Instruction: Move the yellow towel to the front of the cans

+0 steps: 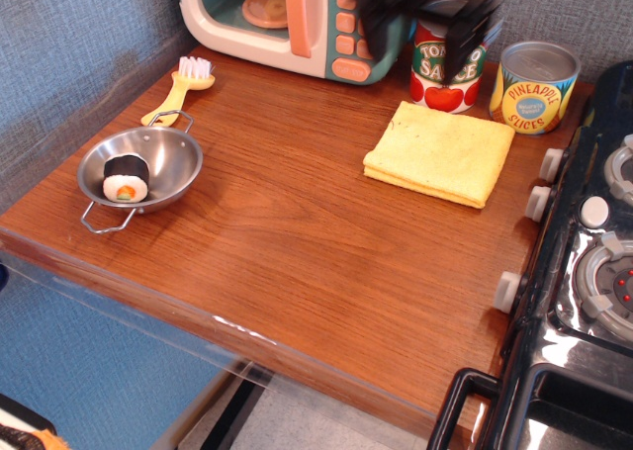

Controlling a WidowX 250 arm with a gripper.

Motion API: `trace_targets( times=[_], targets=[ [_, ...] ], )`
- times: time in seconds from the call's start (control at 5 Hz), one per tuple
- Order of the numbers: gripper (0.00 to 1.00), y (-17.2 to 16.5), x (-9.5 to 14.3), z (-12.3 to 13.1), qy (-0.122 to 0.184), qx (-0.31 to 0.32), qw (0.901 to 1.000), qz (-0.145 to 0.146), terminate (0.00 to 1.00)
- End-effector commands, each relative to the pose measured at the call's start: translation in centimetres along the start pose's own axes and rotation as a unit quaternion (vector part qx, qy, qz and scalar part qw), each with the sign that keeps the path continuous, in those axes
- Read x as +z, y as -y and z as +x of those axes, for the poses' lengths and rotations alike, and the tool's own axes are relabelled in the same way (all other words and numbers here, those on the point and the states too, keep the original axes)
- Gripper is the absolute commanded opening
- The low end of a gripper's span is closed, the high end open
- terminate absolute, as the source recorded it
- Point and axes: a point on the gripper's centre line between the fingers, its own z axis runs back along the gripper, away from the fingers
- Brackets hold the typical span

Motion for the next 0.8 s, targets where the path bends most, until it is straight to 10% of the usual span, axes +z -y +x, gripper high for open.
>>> trace_targets(
  times=[0.0, 0.4, 0.6],
  targets=[
    [1.0, -2.07, -0.12, -4.93, -0.009, -0.008, 0.9999, 0.012, 0.0],
    [1.0, -1.98, -0.55, -5.62, -0.016, -0.018, 0.9997, 0.007, 0.0],
    [1.0, -1.98, -0.55, -5.62, -0.016, -0.018, 0.9997, 0.007, 1.0]
  ],
)
